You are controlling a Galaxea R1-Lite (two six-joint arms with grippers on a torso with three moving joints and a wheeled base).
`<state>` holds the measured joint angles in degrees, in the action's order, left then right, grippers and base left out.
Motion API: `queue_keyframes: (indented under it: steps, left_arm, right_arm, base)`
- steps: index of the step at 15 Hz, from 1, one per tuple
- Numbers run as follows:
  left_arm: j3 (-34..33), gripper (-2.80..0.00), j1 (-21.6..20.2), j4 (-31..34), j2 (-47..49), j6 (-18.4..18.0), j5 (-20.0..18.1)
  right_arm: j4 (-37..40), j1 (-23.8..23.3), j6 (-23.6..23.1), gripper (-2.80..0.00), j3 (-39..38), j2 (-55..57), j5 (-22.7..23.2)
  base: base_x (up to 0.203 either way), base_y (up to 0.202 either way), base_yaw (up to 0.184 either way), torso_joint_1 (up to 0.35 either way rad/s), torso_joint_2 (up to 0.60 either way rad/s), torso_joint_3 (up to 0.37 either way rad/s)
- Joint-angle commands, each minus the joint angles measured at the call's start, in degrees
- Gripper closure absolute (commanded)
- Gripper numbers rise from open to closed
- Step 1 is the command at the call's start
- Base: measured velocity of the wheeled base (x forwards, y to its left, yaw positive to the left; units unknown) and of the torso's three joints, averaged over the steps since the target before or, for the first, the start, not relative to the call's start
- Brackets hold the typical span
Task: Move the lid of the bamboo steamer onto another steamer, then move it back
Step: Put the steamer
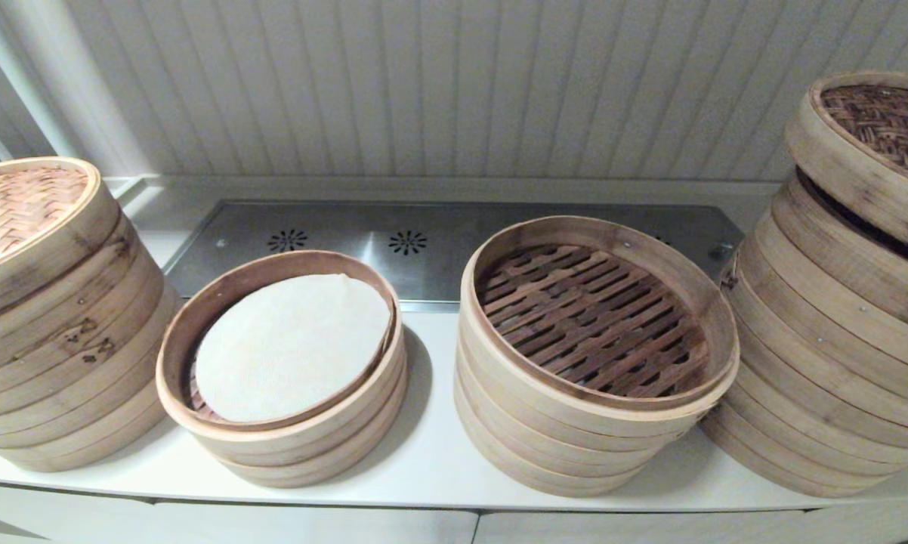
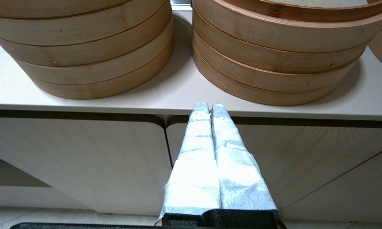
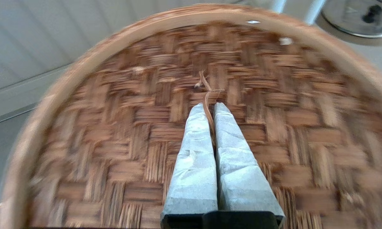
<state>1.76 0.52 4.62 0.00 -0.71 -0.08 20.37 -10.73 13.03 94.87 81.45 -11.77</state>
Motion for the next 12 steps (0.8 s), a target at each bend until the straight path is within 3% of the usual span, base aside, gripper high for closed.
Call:
queue_keyframes:
  steps: [1,5,12]
  left_arm:
    - [0.00,0.00,0.00,0.04,0.09,0.00,-0.01]
    - [0.00,0.00,0.00,0.04,0.09,0.00,-0.01]
    - [0.00,0.00,0.00,0.04,0.09,0.09,-0.01]
  right_arm:
    - [0.15,1.30,0.06,0.00,0.44,-0.01,-0.09]
    - [0.20,5.84,0.06,0.00,1.10,-0.58,-0.10]
    - [1.54,22.19,0.65,0.00,2.55,-0.78,-0.79]
  base:
    - [0.000,0.000,0.000,0.000,0.00,0.000]
    - [0.000,0.000,0.000,0.000,0.00,0.000]
    - [0.000,0.000,0.000,0.000,0.00,0.000]
